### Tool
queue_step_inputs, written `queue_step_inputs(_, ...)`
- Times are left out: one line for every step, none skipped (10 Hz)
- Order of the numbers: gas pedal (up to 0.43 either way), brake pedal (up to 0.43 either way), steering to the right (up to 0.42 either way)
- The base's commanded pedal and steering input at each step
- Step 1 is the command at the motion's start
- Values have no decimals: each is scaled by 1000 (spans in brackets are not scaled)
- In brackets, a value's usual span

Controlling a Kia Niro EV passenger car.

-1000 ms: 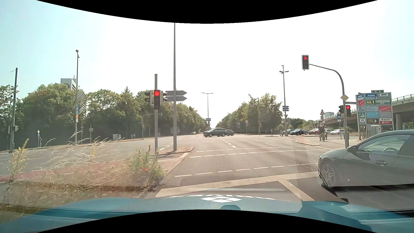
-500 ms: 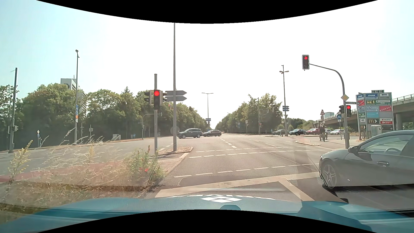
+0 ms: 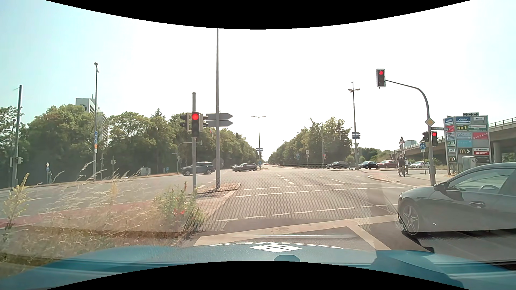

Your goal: Follow the waypoints while adhering to traffic rules and regulations

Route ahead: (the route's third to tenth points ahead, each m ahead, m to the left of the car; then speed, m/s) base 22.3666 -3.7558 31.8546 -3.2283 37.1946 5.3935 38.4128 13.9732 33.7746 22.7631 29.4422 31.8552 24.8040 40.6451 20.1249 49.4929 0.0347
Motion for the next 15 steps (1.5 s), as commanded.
queue_step_inputs(0,232,-3)
queue_step_inputs(0,244,-3)
queue_step_inputs(0,256,-3)
queue_step_inputs(0,256,-3)
queue_step_inputs(0,268,-3)
queue_step_inputs(0,280,-3)
queue_step_inputs(0,287,-3)
queue_step_inputs(0,305,-3)
queue_step_inputs(0,317,-3)
queue_step_inputs(0,317,-3)
queue_step_inputs(0,323,-3)
queue_step_inputs(0,323,-3)
queue_step_inputs(0,329,-3)
queue_step_inputs(0,329,-3)
queue_step_inputs(0,323,-3)
